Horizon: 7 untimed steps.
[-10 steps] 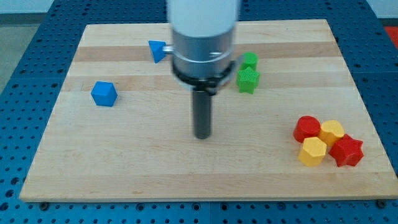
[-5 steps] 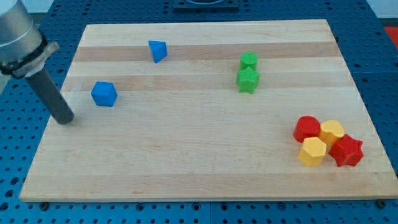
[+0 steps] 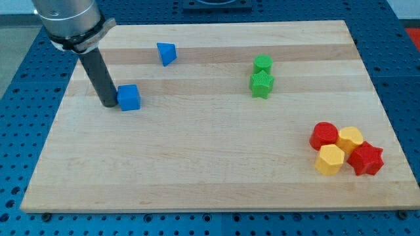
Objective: Slide the blue cube closer to the green star
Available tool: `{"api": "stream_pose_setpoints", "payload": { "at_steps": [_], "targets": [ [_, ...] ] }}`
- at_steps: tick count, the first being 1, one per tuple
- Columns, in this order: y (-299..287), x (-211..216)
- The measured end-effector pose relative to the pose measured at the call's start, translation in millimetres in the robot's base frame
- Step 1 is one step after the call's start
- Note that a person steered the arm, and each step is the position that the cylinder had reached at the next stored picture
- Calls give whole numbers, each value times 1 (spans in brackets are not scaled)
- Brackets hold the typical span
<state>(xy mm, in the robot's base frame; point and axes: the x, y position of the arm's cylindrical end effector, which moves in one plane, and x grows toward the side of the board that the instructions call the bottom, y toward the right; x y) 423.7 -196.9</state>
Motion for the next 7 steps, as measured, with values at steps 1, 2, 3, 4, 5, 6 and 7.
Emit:
{"api": "stream_pose_setpoints", "payload": {
  "at_steps": [1, 2, 3, 4, 5, 6, 7],
  "targets": [
    [21, 0],
    [41, 0],
    [64, 0],
    [77, -7],
    [82, -20],
    [94, -26],
    [113, -27]
  ]
}}
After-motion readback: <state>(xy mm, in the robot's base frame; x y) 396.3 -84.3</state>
